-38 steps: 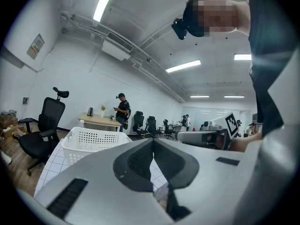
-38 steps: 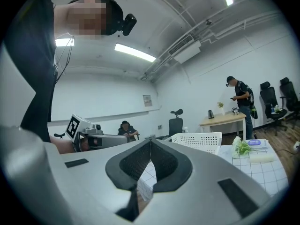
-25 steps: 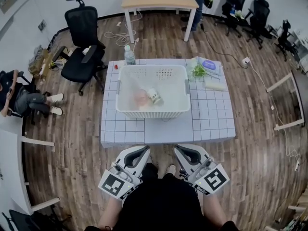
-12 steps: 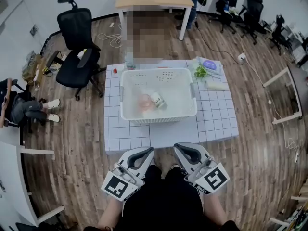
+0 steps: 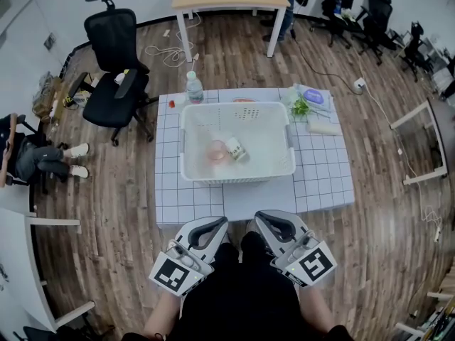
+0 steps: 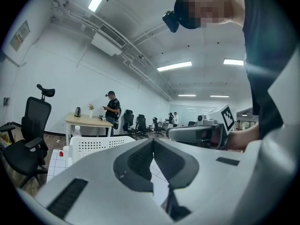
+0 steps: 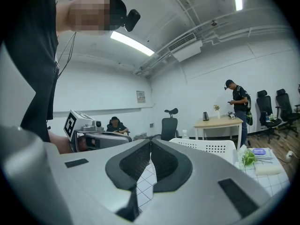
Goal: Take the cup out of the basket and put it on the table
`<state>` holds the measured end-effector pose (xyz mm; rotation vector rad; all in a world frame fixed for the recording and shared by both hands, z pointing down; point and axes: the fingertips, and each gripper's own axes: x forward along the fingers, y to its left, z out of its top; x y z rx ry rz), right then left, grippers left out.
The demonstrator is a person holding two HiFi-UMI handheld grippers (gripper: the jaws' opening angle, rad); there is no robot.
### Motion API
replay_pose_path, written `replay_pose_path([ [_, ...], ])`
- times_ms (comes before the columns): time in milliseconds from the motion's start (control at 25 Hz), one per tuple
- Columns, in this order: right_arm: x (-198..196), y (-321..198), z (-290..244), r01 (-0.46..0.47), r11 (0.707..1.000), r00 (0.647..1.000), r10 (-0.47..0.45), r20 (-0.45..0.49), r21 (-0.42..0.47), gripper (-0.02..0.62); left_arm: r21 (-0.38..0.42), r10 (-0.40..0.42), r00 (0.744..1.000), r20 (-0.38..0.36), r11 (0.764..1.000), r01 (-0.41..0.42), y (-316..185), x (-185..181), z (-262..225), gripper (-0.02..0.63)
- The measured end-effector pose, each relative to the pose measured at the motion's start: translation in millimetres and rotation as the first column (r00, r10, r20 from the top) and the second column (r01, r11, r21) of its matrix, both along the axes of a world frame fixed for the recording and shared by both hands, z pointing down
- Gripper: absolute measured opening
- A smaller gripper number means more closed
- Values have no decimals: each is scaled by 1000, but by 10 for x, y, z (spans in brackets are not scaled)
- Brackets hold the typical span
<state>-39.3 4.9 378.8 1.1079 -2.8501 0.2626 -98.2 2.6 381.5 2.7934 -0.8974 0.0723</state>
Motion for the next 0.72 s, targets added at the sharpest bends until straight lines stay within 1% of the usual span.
replay_pose_path([
  [120, 60, -72, -13, 16, 1000, 1000, -16, -2, 3, 25, 9, -22, 1000, 14, 1000, 22, -64, 32, -23, 8],
  [280, 161, -171, -51, 39, 999, 999, -39, 5, 15, 25, 9, -47, 999, -6, 999, 47, -126, 131, -58, 9],
  [720, 467, -322, -20, 116, 993, 993, -116, 37, 10, 25, 11, -125, 992, 3, 992, 125, -303, 498, -100, 8],
])
